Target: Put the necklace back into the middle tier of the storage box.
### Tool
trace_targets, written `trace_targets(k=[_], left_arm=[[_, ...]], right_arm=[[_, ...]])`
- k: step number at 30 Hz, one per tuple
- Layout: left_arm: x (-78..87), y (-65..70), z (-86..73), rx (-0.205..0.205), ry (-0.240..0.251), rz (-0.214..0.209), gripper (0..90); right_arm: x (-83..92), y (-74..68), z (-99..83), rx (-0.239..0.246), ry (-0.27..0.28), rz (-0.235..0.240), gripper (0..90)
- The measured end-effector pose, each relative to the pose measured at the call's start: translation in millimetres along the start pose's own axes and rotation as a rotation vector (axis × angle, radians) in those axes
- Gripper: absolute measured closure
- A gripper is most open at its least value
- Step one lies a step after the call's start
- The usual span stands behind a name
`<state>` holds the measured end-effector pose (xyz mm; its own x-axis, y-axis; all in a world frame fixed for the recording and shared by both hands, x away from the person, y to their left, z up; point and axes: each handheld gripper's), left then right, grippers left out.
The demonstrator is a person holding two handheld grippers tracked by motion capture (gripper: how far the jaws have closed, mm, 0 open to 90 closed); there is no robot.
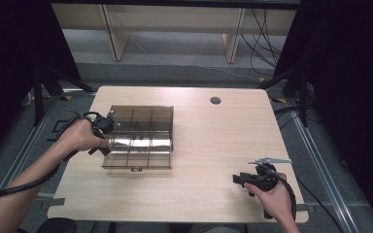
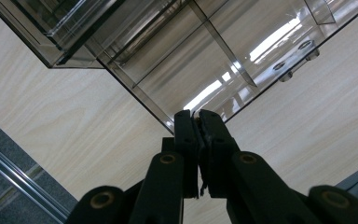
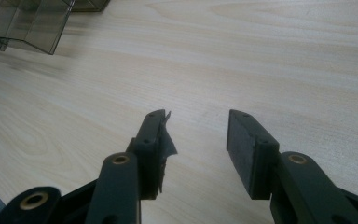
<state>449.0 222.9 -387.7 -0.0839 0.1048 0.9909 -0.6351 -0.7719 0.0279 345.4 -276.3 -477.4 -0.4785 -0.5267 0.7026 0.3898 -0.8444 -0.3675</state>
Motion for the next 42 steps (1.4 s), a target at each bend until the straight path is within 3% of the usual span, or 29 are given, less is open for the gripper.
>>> trace_targets(k=[11,13,14,17,18,20,42], left_arm=[[-4.5,0.0,3.7,-0.009,0.004,0.008,85.8],[-5.0,-0.4,4.4,-0.008,-0.006,0.007,85.8],[-5.8,-0.8,4.4,-0.010,-0.005,0.007,85.8],[-7.4,-0.9,4.7,-0.001,-0.001,0.006,85.8],[-7.3,-1.3,5.2,-0.005,-0.006,0.004,85.8],[-8.1,-1.5,5.4,-0.006,-0.002,0.006,85.8],[-21.4,-0.9,10.8,-0.015,-0.004,0.008,85.7]], right_arm=[[-1.2,0.9,-0.2,0.013,0.010,-0.005,58.0],[0.1,-0.3,-0.3,-0.009,-0.007,0.003,58.1],[-0.9,1.1,-0.3,0.014,0.009,0.005,58.1],[-1.0,1.0,-0.2,0.013,0.010,0.004,58.0],[0.2,0.2,0.2,0.017,-0.005,-0.027,58.0],[0.7,-0.1,0.4,0.005,-0.020,-0.009,58.0],[0.4,0.2,0.3,0.011,-0.021,-0.012,57.9]])
Point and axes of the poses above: each handheld gripper's, and its own axes: x roughly backward along the jaws, z roughly out of its top, y roughly to its right, and after that the axes turned 1 degree about -z, right-handed
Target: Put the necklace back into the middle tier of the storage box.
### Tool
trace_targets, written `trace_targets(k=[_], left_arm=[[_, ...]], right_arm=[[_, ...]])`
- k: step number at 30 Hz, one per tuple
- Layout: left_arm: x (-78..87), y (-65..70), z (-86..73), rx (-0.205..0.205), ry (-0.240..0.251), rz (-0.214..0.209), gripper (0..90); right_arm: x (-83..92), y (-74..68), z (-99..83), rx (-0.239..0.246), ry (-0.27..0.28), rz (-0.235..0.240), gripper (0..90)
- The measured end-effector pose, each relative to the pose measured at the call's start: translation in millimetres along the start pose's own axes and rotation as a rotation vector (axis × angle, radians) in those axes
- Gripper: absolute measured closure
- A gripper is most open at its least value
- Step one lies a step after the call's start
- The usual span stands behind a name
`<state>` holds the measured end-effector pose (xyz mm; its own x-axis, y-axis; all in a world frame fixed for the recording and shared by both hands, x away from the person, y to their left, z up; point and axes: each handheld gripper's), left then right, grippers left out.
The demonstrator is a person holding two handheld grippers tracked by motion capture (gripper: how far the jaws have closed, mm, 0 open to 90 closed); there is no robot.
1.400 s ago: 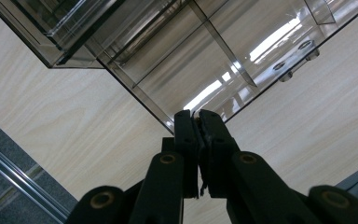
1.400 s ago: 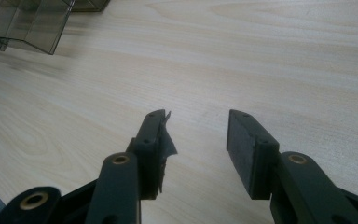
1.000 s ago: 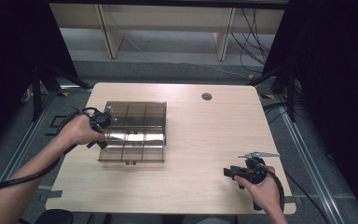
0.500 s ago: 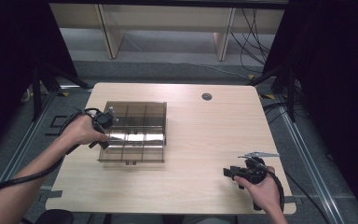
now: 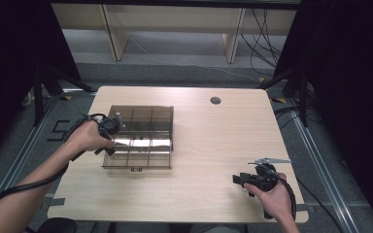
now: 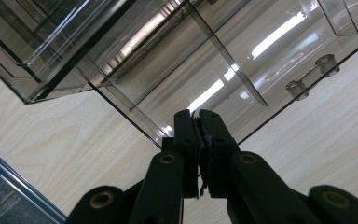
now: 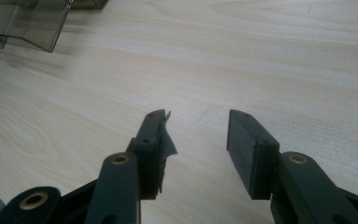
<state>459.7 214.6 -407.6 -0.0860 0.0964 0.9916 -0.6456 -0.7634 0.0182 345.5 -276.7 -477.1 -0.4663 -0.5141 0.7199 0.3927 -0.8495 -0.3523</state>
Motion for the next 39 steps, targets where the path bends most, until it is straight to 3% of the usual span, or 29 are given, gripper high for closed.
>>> trace_targets(k=[39], left_arm=[[-19.2,4.1,4.2,-0.007,-0.022,-0.003,85.7]], right_arm=[[-2.5,-0.4,-0.8,-0.004,0.007,-0.003,57.7]])
Point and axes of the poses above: each handheld gripper's, and its own axes: x roughly backward along the jaws, z roughly out of its top, y roughly to its right, and after that the axes turned 1 degree about -z, right-handed
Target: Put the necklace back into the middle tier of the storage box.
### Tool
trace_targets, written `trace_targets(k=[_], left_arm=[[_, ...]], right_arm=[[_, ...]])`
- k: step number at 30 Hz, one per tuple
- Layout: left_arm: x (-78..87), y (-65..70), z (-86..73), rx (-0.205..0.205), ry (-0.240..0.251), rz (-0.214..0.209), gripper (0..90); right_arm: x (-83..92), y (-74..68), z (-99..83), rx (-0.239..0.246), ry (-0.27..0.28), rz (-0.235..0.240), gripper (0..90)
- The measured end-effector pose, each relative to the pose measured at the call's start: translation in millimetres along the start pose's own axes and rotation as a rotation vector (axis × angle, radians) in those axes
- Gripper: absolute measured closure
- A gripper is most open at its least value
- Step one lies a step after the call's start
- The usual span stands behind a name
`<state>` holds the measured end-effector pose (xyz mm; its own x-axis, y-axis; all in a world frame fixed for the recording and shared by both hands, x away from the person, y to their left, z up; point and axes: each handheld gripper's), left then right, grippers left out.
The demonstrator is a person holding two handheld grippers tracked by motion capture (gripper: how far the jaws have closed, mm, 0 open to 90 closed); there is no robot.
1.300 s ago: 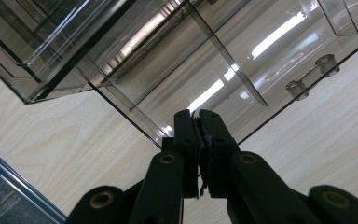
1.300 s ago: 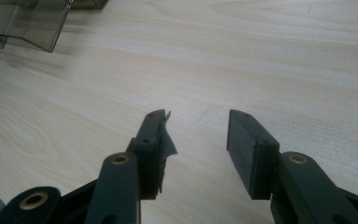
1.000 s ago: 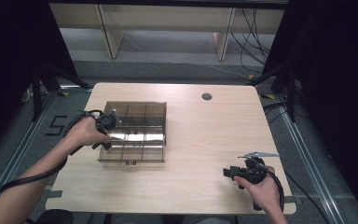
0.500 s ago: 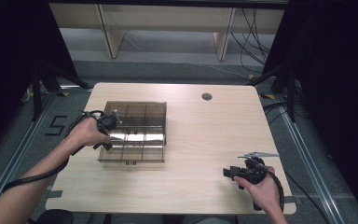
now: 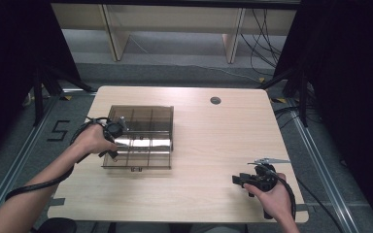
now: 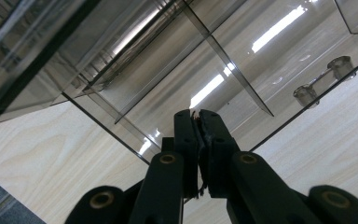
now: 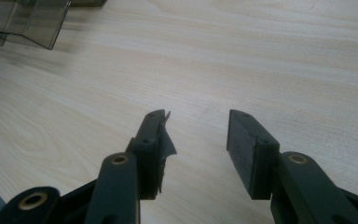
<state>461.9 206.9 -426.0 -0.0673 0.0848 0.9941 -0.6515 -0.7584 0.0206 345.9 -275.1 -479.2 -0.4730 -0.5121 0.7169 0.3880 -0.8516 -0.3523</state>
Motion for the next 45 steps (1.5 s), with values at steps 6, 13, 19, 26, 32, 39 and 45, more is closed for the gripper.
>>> trace_targets(k=[6,13,19,26,32,39,45], left_arm=[[-2.8,1.4,1.4,-0.007,-0.001,-0.001,85.7],[-5.4,3.7,2.4,-0.015,-0.007,-0.002,85.7],[-8.0,4.3,3.7,-0.021,-0.008,-0.002,85.6],[-10.6,6.0,4.5,-0.027,-0.006,-0.003,85.6],[-11.3,5.6,5.5,-0.041,-0.006,-0.001,85.5],[-12.2,6.9,5.9,-0.042,0.000,0.001,85.4],[-13.2,7.0,5.9,-0.044,0.000,0.001,85.0]], right_arm=[[0.7,0.3,0.0,0.003,-0.003,0.010,57.8],[0.9,0.2,0.1,0.006,-0.009,0.006,57.7],[0.0,0.4,-0.1,0.003,-0.002,0.013,57.7],[0.4,0.1,0.1,0.005,-0.019,0.002,57.6],[-0.1,-0.1,0.1,0.002,-0.018,-0.008,57.6],[-0.1,0.1,-0.1,0.004,-0.019,-0.007,57.5],[-0.6,0.6,-0.5,0.002,-0.008,0.014,57.4]])
Point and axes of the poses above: each handheld gripper's, and its own axes: x roughly backward along the jaws, z roughly out of its top, y roughly to its right, and after that the axes turned 1 degree about -z, right-handed
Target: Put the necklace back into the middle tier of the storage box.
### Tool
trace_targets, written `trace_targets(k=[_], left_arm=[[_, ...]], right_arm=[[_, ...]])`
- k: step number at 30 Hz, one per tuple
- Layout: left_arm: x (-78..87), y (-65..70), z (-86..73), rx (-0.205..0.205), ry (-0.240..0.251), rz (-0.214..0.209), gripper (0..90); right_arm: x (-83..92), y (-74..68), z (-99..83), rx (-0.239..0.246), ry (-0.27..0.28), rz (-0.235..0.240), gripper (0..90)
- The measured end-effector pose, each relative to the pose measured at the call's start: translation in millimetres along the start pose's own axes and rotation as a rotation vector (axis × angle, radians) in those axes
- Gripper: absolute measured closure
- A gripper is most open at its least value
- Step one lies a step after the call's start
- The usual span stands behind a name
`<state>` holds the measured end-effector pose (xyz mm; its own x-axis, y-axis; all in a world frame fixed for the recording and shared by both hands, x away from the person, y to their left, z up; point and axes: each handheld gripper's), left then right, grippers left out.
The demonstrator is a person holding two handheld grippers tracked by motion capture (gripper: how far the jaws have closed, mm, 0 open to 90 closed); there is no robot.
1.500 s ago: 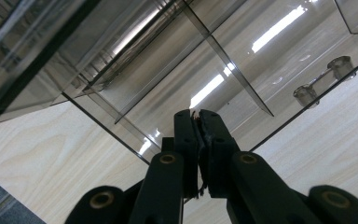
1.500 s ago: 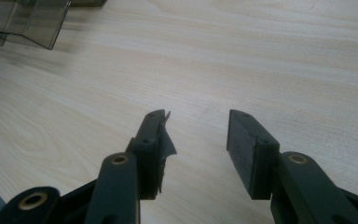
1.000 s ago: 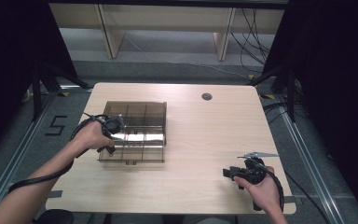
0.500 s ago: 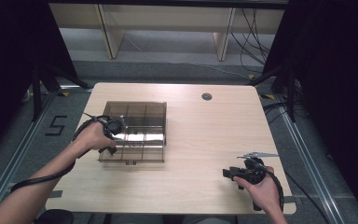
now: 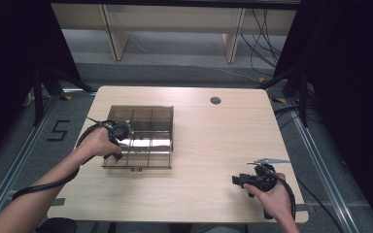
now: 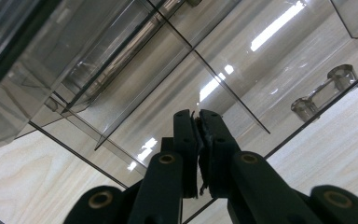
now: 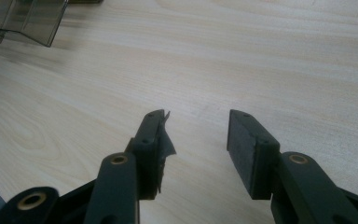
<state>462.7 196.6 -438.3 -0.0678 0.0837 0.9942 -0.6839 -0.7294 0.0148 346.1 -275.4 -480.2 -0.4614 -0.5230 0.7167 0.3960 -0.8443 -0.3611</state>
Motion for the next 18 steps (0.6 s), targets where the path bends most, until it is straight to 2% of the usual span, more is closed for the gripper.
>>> trace_targets(k=[7,8,9,10,14,18], left_arm=[[0.0,-0.6,-2.2,0.007,0.007,-0.001,83.0],[0.2,-0.5,-2.3,0.011,0.009,-0.002,82.5],[0.4,-0.3,-2.4,0.014,0.013,0.000,81.9],[0.7,-0.3,-2.6,0.014,0.017,0.000,81.4],[4.1,0.2,-3.2,0.010,0.022,0.002,79.6],[7.0,1.3,-5.6,0.008,0.032,0.007,77.3]], right_arm=[[-0.5,0.0,0.1,-0.001,-0.007,0.001,57.3],[0.6,-0.5,0.4,0.003,-0.017,-0.014,57.3],[0.9,0.8,0.8,0.004,-0.029,0.023,57.3],[1.8,0.8,1.1,0.000,-0.043,0.028,57.2],[0.8,1.0,1.0,0.004,-0.036,0.015,57.2],[1.4,1.1,1.0,0.005,-0.037,0.029,57.2]])
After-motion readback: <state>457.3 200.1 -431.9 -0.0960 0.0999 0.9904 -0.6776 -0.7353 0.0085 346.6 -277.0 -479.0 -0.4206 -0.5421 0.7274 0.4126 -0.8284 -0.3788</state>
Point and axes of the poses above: each handheld gripper's, and its own axes: x roughly backward along the jaws, z roughly out of its top, y roughly to its right, and after that the axes turned 1 degree about -z, right-handed
